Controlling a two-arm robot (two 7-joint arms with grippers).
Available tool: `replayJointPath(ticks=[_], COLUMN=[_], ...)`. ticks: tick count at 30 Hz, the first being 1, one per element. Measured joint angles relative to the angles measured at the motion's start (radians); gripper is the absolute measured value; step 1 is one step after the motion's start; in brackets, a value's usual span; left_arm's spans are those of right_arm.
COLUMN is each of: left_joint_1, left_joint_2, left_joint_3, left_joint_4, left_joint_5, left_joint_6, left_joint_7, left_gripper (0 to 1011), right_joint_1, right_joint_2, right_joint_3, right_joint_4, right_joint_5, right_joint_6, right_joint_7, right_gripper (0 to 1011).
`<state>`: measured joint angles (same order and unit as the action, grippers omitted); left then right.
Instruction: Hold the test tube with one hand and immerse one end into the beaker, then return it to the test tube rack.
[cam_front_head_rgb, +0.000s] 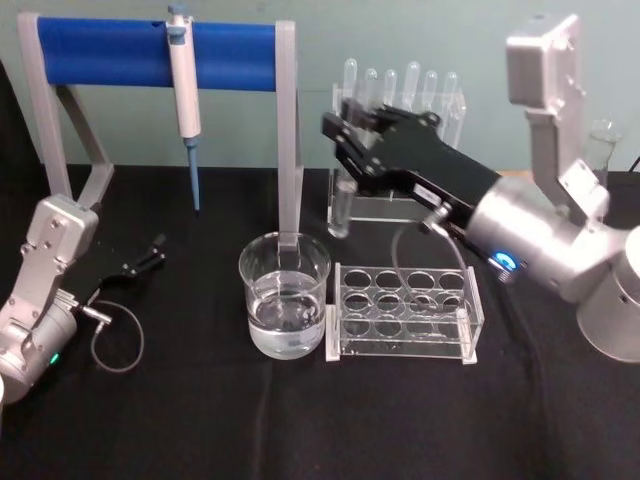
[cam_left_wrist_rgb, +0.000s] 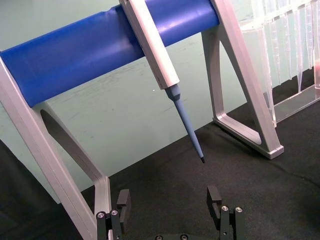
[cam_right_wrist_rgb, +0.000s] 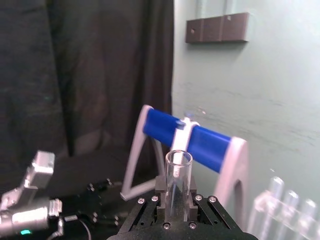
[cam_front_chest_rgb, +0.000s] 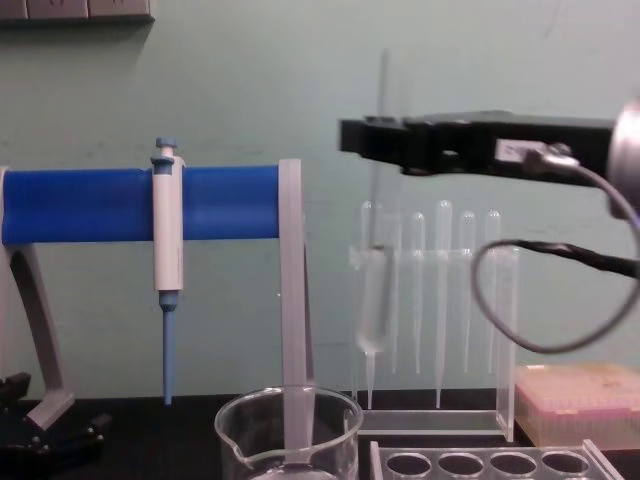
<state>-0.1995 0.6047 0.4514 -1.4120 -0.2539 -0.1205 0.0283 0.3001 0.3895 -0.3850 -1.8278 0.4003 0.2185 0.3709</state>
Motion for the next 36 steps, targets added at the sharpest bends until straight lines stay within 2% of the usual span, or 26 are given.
replayJointPath(ticks=[2, 9, 17, 21, 29, 36], left_joint_1=[0.0, 0.0, 0.0, 0.0, 0.0, 0.0], left_joint_2=[0.0, 0.0, 0.0, 0.0, 0.0, 0.0], left_joint_3=[0.0, 0.0, 0.0, 0.0, 0.0, 0.0], left_joint_4=[0.0, 0.0, 0.0, 0.0, 0.0, 0.0], left_joint_5=[0.0, 0.0, 0.0, 0.0, 0.0, 0.0], left_joint_6=[0.0, 0.0, 0.0, 0.0, 0.0, 0.0], left_joint_7=[0.0, 0.0, 0.0, 0.0, 0.0, 0.0], left_gripper=[1000, 1000, 1000, 1000, 1000, 1000], right_joint_1=[0.039, 0.092, 0.106, 0.114, 0.113, 0.095], right_joint_2=[-0.021, -0.062, -0.088, -0.097, -0.104, -0.109], right_joint_3=[-0.029, -0.089, -0.138, -0.166, -0.192, -0.191], right_joint_4=[0.036, 0.142, 0.257, 0.321, 0.389, 0.392], right_joint_5=[0.005, 0.008, 0.006, -0.01, -0.04, -0.056], right_joint_6=[-0.002, -0.036, -0.09, -0.118, -0.147, -0.158], right_joint_7=[0.011, 0.032, 0.063, 0.083, 0.098, 0.093], right_gripper=[227, 227, 227, 228, 227, 227])
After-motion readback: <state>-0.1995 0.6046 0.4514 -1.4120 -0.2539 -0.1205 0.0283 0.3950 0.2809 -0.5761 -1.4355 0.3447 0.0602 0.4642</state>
